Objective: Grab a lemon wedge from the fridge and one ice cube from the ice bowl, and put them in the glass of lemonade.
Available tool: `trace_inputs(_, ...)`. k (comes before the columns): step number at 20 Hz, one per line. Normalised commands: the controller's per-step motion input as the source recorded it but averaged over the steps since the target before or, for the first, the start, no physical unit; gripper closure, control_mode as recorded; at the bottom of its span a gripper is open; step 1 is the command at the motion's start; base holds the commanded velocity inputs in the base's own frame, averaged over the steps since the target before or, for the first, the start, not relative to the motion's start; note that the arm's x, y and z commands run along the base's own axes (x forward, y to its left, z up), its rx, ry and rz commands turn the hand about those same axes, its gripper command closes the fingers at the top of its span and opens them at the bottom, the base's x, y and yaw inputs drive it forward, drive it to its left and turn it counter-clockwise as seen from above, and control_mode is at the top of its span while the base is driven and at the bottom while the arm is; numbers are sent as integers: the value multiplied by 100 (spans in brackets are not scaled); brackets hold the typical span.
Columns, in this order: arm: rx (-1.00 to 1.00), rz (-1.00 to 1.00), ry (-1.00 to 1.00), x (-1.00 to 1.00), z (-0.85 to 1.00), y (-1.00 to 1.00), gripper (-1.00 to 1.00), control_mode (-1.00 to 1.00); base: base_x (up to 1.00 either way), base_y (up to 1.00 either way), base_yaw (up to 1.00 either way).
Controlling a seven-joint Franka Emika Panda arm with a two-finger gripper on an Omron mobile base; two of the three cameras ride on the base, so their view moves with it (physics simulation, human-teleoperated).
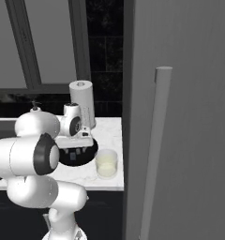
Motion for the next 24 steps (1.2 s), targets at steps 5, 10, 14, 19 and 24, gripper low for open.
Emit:
trace_inputs(5, 0, 21, 0, 0, -30, 10, -100, -100, 0, 0, 0)
trace_inputs(10, 1, 20, 0, 0, -12, 4, -100, -100, 0, 0, 0)
trace_inputs(14, 2, 8, 0, 0, 0, 0, -100, -100, 0, 0, 0)
trace_inputs(19, 0, 0, 0, 0, -3, 0, -100, -100, 0, 0, 0)
trace_inputs(24, 0, 0, 0, 0, -12, 0, -100, -100, 0, 0, 0)
